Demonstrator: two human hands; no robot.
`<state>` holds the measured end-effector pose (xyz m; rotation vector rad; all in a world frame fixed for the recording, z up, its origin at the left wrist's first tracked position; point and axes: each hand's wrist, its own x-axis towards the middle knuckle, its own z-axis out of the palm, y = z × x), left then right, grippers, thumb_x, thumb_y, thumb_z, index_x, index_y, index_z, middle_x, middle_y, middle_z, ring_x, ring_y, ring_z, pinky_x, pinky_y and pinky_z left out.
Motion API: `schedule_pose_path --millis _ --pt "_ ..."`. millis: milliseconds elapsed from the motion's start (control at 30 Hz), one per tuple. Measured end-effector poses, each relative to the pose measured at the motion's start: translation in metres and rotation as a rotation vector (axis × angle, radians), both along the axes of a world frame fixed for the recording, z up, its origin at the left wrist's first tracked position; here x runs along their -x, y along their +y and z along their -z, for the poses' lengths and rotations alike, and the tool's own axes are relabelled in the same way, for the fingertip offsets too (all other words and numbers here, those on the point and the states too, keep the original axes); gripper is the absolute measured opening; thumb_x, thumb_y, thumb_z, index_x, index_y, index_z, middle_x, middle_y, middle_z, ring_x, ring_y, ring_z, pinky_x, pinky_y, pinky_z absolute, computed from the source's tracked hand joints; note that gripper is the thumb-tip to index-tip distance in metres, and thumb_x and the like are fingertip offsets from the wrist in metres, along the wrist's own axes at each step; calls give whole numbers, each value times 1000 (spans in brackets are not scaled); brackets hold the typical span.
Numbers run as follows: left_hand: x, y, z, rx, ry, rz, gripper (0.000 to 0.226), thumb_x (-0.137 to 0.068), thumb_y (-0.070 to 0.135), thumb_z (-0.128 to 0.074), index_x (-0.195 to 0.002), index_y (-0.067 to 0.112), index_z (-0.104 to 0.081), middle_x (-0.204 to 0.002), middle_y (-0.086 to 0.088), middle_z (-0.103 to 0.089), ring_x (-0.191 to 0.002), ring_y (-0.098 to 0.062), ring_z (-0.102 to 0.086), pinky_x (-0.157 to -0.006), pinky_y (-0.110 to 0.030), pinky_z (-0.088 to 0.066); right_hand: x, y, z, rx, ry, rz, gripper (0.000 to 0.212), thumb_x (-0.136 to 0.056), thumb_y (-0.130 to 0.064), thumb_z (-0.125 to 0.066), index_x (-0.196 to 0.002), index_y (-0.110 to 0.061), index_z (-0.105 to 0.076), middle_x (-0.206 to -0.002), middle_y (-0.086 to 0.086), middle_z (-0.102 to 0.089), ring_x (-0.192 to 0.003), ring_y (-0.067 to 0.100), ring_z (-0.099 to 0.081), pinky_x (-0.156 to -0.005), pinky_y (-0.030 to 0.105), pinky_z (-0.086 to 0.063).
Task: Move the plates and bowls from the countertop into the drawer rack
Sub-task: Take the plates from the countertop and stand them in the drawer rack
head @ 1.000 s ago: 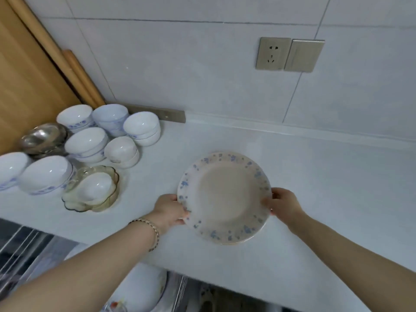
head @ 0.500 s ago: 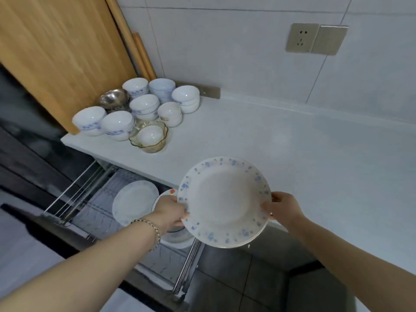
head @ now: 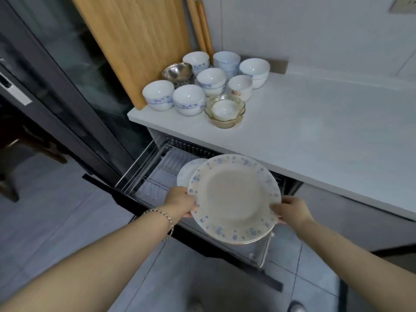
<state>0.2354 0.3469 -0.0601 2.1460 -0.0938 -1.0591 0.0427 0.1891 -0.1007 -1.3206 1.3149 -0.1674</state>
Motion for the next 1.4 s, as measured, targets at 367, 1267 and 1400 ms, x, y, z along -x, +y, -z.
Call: schedule_pose_path --millis 367,1267,1400 --pt "-141 47 56 -123 -18 121 29 -79 -19 -55 -103 -7 -66 -110 -24 -68 -103 -37 -65 -87 -49 -55 -125 75 66 -78 72 101 20 -83 1 -57 -95 15 -63 -83 17 -60 -80 28 -57 -82 47 -54" --pt "-334 -90 309 -345 -125 530 25 -85 -6 -52 -104 3 -65 -106 -12 -68 -97 -29 -65 -82 -31 -55 -320 44 284 -230 486 685 21 -81 -1 -53 -95 -3 -69 -79 12 -64 -75 29 -56 -68 32 -44" --pt "-333 -100 325 -312 -157 622 28 -85 -5 -47 -107 4 -62 -111 -13 -67 -100 -30 -64 -83 -33 -56 -326 45 298 -143 551 741 24 -81 0 -50 -95 -6 -69 -99 19 -67 -90 37 -62 -73 31 -44"
